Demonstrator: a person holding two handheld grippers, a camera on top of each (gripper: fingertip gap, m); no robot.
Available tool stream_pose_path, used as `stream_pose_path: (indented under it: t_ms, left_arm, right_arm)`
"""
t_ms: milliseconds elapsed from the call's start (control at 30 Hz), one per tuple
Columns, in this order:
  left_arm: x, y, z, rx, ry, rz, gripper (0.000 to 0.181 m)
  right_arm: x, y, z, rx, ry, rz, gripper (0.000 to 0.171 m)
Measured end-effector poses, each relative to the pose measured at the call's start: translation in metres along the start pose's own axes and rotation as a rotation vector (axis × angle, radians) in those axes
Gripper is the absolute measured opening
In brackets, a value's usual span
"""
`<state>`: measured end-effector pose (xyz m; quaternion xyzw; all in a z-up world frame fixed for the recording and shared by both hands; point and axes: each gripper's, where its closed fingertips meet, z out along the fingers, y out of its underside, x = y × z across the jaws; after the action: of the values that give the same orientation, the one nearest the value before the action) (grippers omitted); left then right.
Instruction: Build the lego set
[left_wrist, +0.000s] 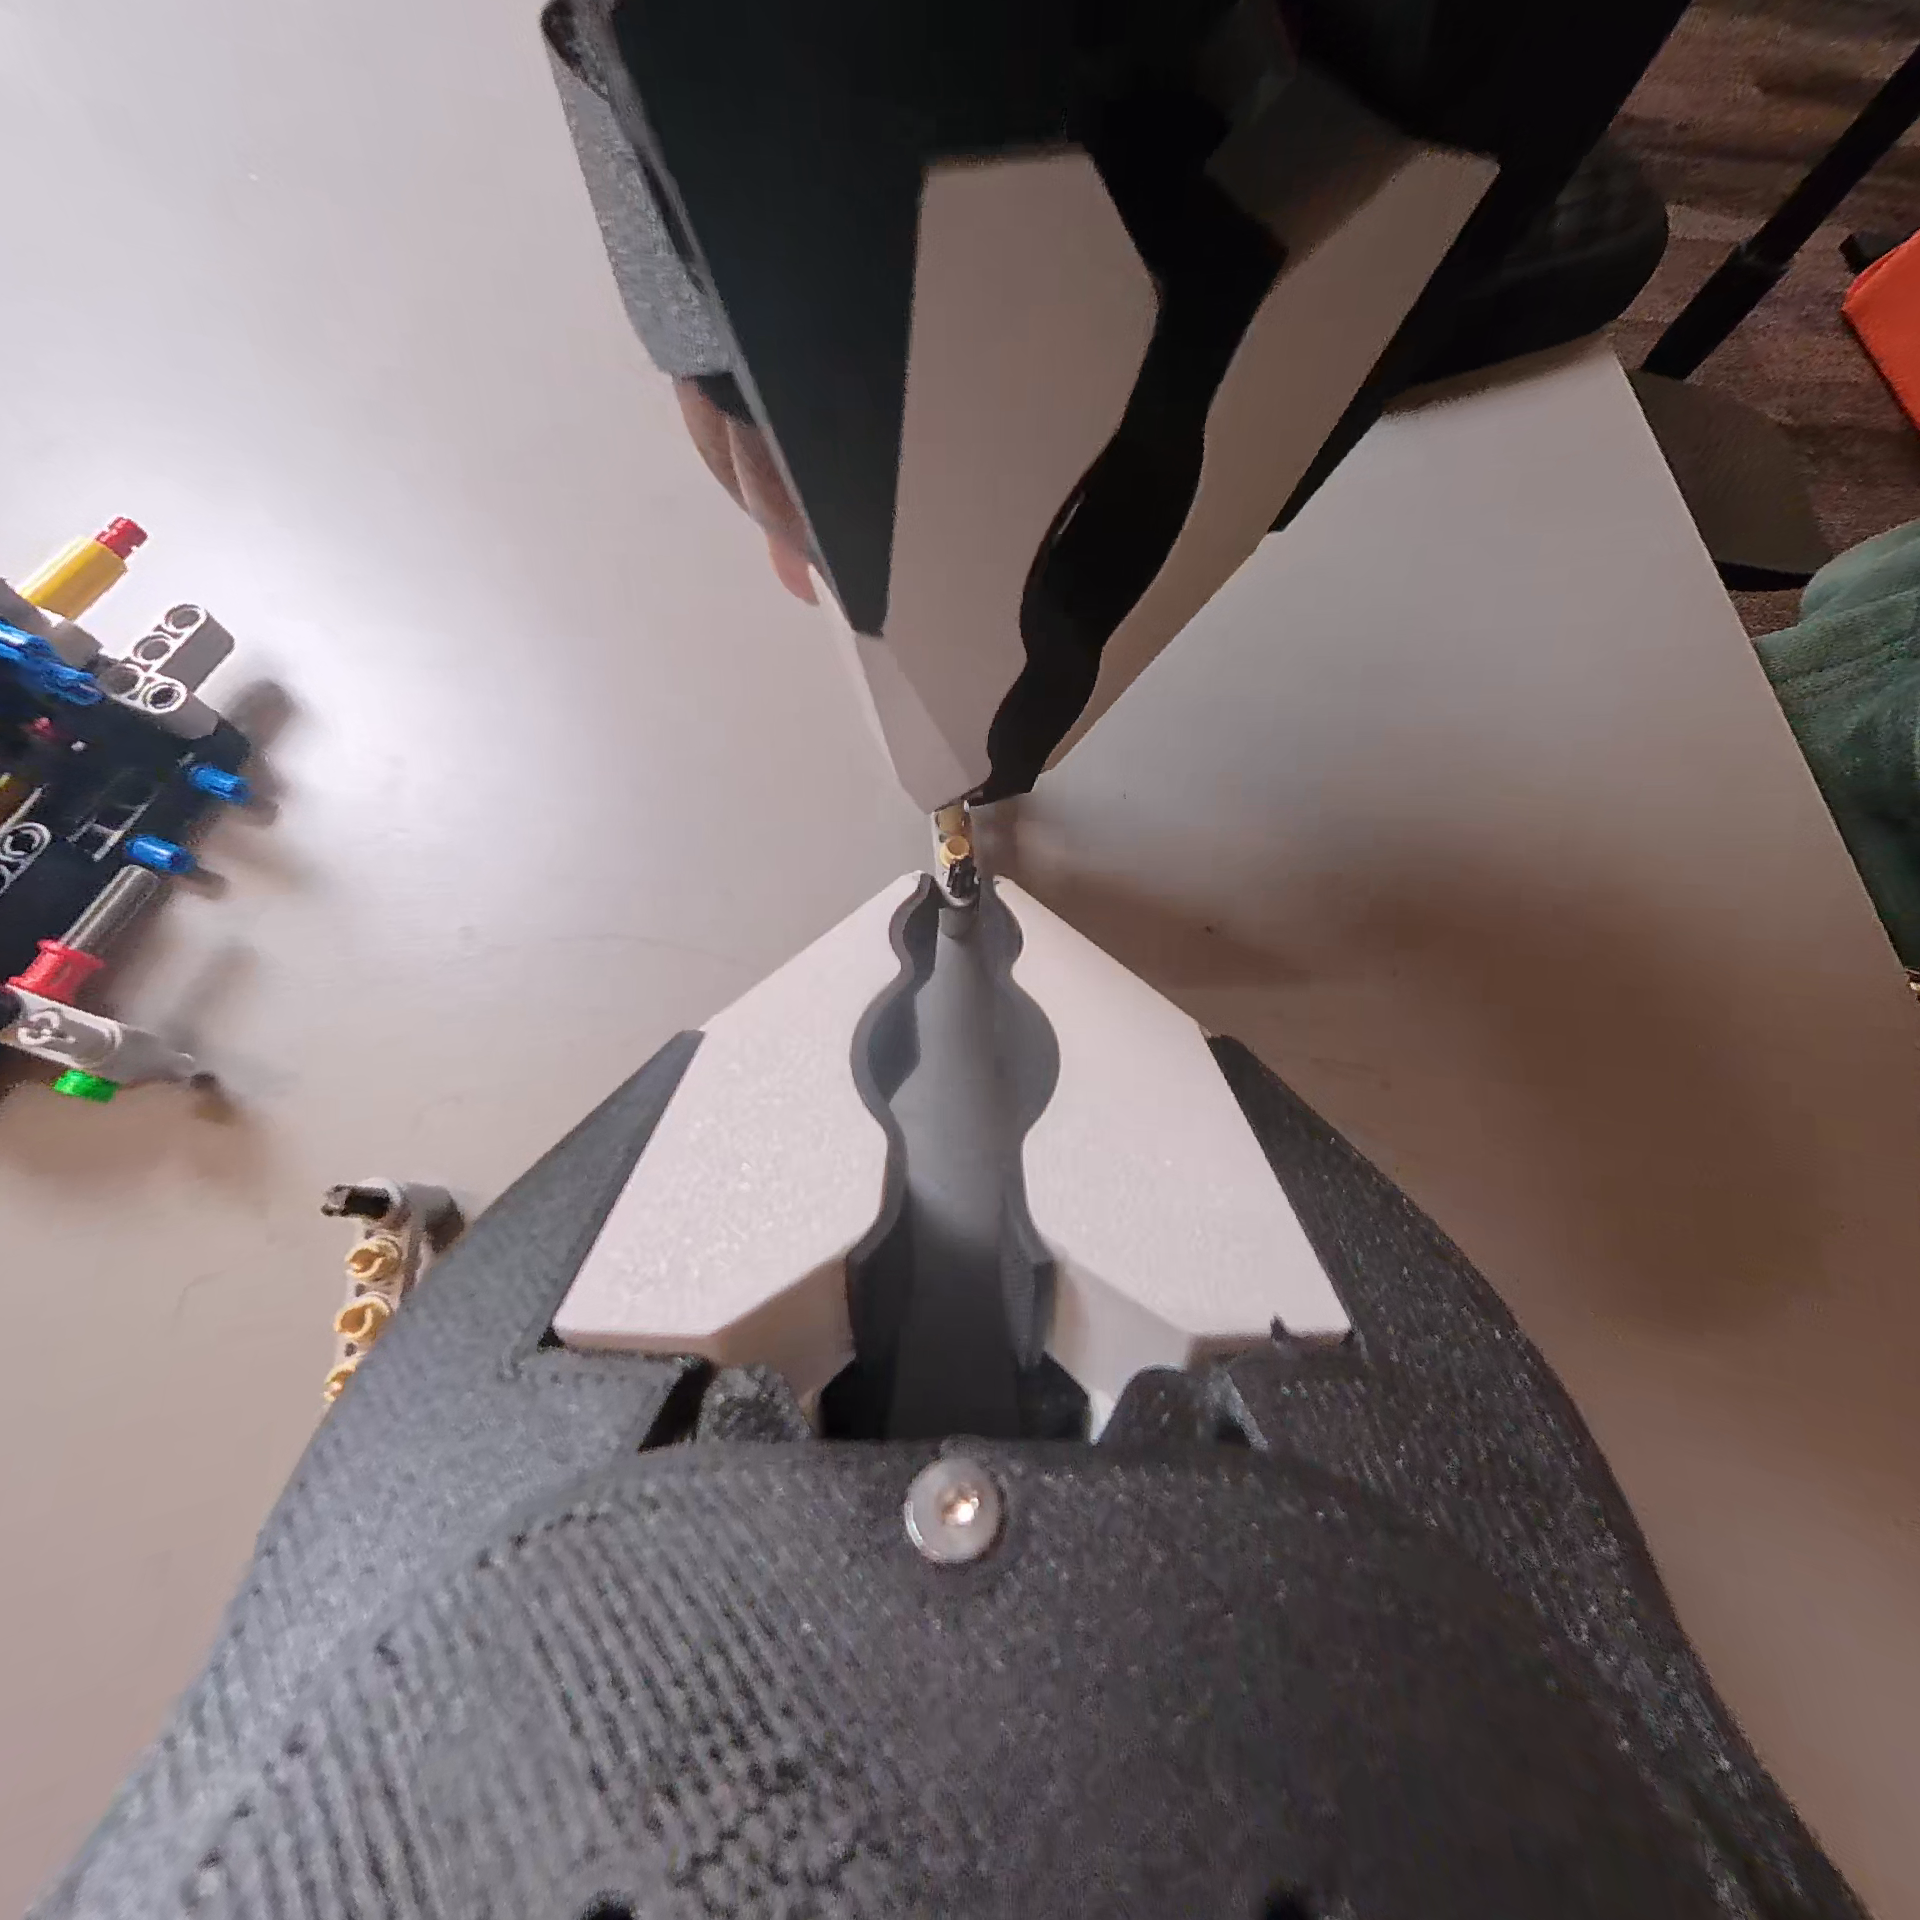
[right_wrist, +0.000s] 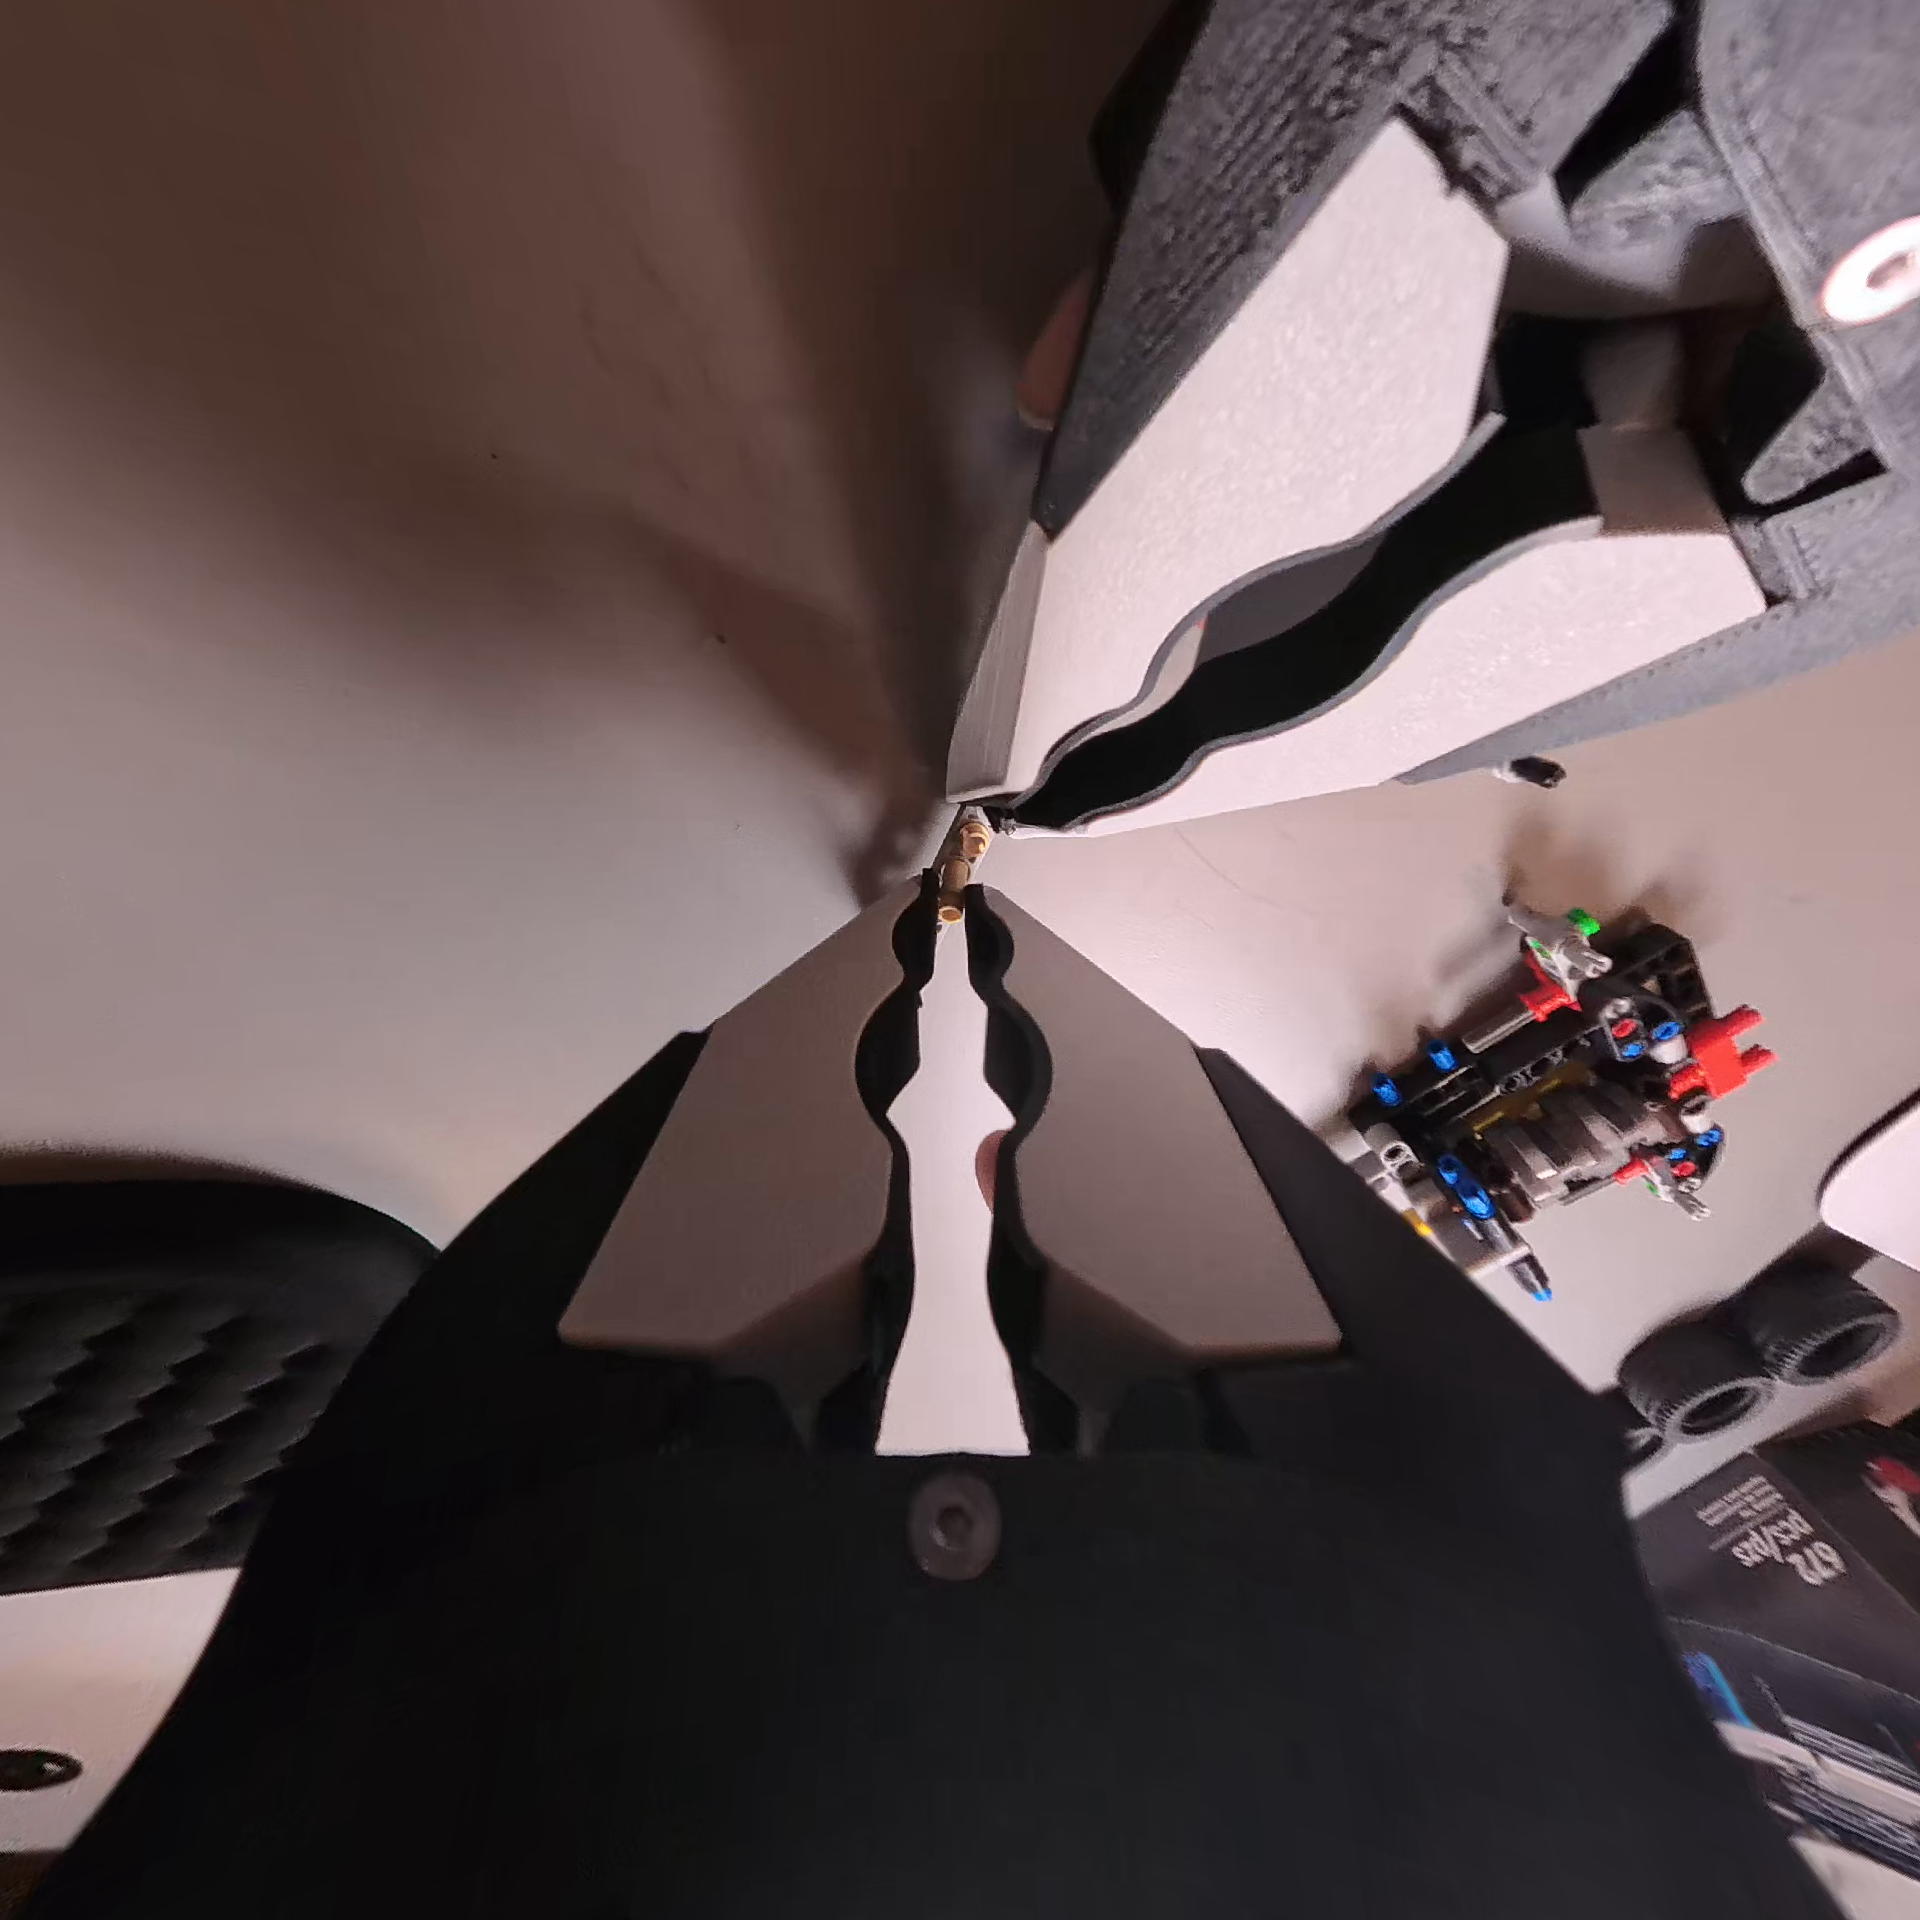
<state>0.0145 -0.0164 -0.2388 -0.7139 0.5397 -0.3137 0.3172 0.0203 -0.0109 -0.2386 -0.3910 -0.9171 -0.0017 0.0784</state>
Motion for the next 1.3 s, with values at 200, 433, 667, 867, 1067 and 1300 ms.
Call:
stream_pose_path:
  t_ms: [200,433,667,867,1067,1300]
  left_arm:
    - [0.0020,0.0002,0.0002,-0.002,0.013,0.011,0.006]
    - [0.0033,0.0004,-0.0003,-0.005,0.049,0.019,0.006]
    - [0.0033,0.0005,-0.0002,-0.006,0.049,0.018,0.006]
    - [0.0033,0.0001,0.0000,-0.006,0.053,0.004,0.006]
    - [0.0031,-0.0005,0.0004,-0.005,0.038,-0.023,0.006]
    - [0.0035,0.0007,-0.0008,-0.001,0.019,-0.030,0.006]
  right_arm:
    - [-0.0026,0.0000,-0.0002,-0.109,0.011,-0.144,0.004]
    - [-0.0034,-0.0017,0.0003,-0.144,0.037,-0.288,0.003]
    - [-0.0036,-0.0027,0.0010,-0.123,0.036,-0.264,0.003]
    - [-0.0047,-0.0030,0.0015,-0.209,0.045,-0.401,0.003]
    - [-0.0058,-0.0050,0.0022,-0.117,-0.023,-0.174,0.002]
    - [-0.0050,-0.0088,0.0015,0.072,-0.065,0.196,0.003]
